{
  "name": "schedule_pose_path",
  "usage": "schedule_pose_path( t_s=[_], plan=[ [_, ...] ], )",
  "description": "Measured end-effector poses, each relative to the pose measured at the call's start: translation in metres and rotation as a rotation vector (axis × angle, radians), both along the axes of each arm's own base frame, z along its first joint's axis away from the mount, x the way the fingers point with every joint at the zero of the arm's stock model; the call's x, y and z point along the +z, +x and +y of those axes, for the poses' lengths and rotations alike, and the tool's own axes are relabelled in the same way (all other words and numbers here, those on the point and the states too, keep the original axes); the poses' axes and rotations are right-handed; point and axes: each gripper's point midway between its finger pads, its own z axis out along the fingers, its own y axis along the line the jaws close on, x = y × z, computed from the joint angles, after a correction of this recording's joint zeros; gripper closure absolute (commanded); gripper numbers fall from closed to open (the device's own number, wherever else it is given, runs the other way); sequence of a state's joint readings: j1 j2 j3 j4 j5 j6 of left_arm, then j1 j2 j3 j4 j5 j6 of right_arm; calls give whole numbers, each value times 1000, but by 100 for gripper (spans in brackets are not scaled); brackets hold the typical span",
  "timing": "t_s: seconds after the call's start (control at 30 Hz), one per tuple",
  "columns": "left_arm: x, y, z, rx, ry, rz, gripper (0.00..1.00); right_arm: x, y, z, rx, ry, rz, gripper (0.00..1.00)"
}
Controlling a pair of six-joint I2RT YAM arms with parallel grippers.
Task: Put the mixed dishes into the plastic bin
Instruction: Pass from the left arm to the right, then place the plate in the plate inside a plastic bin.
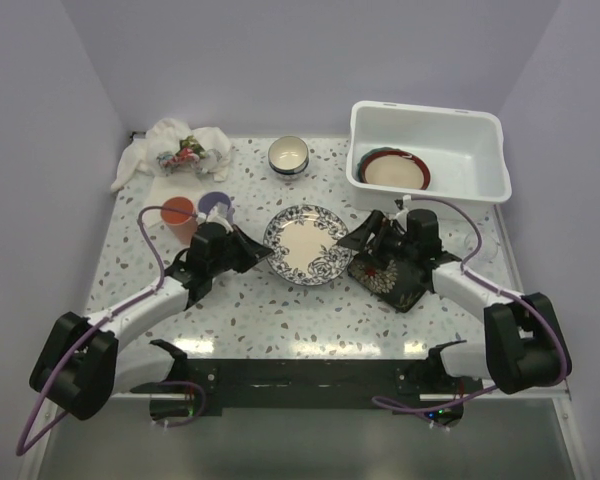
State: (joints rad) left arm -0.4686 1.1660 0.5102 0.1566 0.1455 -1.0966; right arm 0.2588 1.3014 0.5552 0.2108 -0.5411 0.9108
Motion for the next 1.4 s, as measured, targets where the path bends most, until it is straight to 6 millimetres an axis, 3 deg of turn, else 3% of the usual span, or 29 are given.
schedule_pose_path(
  t_s=[0.23, 0.53, 0.57, 0.63, 0.7, 0.8, 0.9, 1.0, 1.03, 1.13, 1.23, 1.4],
  plan=[
    [4, -7, -8, -52, -30, 3, 100, -1, -1, 10, 16, 13, 7, 28],
    [15, -10, -16, -99, -69, -26, 100, 4, 1, 14, 16, 32, -1, 73],
    [16, -10, -16, -102, -70, -29, 100, 5, 1, 14, 15, 35, -2, 85],
    [15, -10, -16, -107, -62, -32, 99, 7, 1, 14, 15, 37, -7, 99],
    [11, -10, -12, -95, -60, -14, 95, 18, 0, 16, 22, 61, -28, 100],
    [19, -11, -13, -104, -76, -40, 85, 29, -3, 14, 17, 58, -59, 100],
    [29, -12, -15, -134, -65, -85, 68, 41, -6, 12, 11, 56, -74, 100],
    [45, -9, -16, -162, -35, -150, 44, 56, -6, 10, 1, 44, -90, 100],
    [53, -7, -16, -168, -26, -177, 29, 61, -5, 9, -1, 34, -102, 100],
    [81, 1, -15, -179, 17, -277, 8, 73, -2, 6, -7, 7, -116, 100],
    [108, 6, -8, -168, 72, -363, 0, 83, 2, 2, -15, -24, -122, 100],
    [148, 3, 21, -99, 210, -489, 0, 112, 15, -9, -40, -52, -157, 100]
  ],
)
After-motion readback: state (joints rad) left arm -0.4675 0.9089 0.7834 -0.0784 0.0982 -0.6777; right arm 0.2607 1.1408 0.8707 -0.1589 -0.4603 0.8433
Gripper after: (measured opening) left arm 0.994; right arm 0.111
